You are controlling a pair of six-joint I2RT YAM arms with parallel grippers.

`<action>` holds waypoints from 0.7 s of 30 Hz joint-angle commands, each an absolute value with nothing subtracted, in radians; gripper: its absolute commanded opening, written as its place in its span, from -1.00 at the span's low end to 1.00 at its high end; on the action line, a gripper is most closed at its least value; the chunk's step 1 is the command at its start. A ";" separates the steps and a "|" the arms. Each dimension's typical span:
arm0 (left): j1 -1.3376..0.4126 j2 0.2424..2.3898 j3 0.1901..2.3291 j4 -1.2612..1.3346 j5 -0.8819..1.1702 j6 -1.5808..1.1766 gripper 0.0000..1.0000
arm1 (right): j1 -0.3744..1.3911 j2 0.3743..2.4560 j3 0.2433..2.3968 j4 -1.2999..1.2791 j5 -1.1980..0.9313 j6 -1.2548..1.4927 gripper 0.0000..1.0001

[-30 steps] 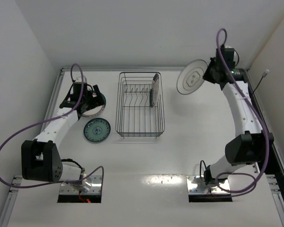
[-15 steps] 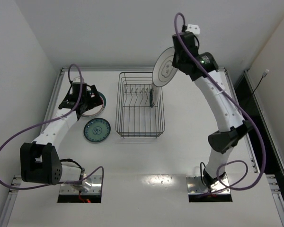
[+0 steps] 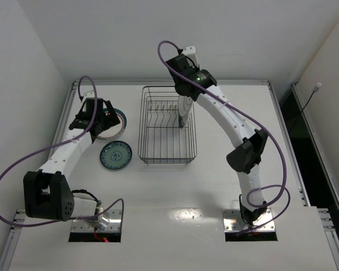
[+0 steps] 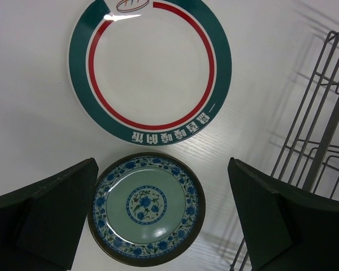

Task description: Load the plates into the dish rack

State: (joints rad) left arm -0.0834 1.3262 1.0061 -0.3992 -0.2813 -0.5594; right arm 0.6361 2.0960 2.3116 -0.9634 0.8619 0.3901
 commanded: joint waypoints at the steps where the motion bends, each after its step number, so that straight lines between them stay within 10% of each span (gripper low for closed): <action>1: -0.075 1.296 1.045 -0.403 -0.314 -0.569 1.00 | 0.684 2.083 2.335 -0.827 1.052 0.292 -1.00; 21: -0.075 1.333 1.054 -0.431 -0.362 -0.578 1.00 | 0.790 2.232 2.229 -0.689 1.175 0.173 -1.00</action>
